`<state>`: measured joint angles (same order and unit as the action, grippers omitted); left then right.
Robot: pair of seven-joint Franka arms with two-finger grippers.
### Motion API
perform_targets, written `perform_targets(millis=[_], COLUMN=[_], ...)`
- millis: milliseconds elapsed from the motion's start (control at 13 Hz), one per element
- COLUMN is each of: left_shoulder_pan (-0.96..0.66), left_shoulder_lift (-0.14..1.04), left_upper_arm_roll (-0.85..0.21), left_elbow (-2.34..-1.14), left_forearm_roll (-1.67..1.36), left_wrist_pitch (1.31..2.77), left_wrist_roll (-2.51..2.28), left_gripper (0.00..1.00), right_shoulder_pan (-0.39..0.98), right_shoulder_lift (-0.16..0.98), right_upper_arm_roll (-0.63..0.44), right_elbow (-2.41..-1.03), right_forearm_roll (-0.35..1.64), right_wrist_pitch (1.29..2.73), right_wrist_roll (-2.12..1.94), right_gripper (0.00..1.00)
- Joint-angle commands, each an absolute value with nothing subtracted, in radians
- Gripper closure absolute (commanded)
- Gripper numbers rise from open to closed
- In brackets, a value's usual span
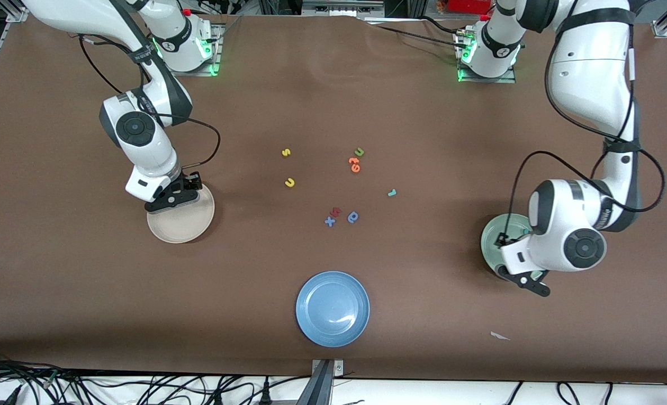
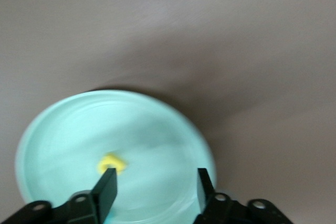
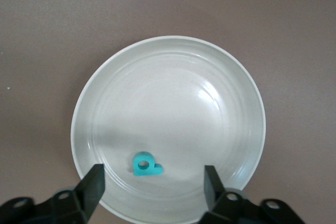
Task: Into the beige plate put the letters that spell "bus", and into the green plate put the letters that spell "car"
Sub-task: 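Place the d on the beige plate while the left gripper places the a, then reach the right gripper to yellow u while the left gripper reaches cyan t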
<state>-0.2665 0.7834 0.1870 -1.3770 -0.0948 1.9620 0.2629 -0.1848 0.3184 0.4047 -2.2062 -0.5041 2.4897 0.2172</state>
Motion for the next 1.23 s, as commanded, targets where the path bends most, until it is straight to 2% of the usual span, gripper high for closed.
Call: perform_targets(millis=[0,154,308,385,694,1002,1156], left_shoulder_pan=[-0.350,-0.362,-0.415,-0.440,-0.563,-0.632,-0.650], left_shoulder_lift=[0.775,0.764,0.741,0.708,0.552,0.538,0.528], left_upper_arm_roll=[0.152,0.092,0.078,0.078,0.080,0.078,0.078], left_elbow=[-1.397,-1.462,-1.497,-1.544,-1.843,-1.954,-1.988], left_forearm_roll=[-0.153,-0.175,-0.172,-0.170,-0.167,-0.163,-0.161], left_wrist_pitch=[1.991,2.072,2.091,2.114,2.354,2.474,2.494], left_wrist_roll=[-0.008,-0.104,-0.219,-0.254,-0.435,-0.531,-0.554], left_gripper=[0.00,0.00,0.00,0.00,0.00,0.01,0.04], right_shoulder_pan=[-0.186,-0.183,-0.145,-0.105,0.026,0.127,0.150], right_shoulder_lift=[0.313,0.316,0.318,0.321,0.385,0.463,0.501], right_upper_arm_roll=[0.416,0.460,0.503,0.505,0.505,0.499,0.499], right_elbow=[-2.210,-2.197,-2.175,-2.163,-2.105,-2.046,-2.023], right_forearm_roll=[-0.473,-0.369,-0.269,-0.268,-0.271,-0.293,-0.349], right_wrist_pitch=[2.484,2.471,2.427,2.421,2.433,2.485,2.494], right_wrist_roll=[0.202,0.210,0.283,0.358,0.578,0.722,0.793], right_gripper=[0.00,0.00,0.00,0.00,0.00,0.00,0.00])
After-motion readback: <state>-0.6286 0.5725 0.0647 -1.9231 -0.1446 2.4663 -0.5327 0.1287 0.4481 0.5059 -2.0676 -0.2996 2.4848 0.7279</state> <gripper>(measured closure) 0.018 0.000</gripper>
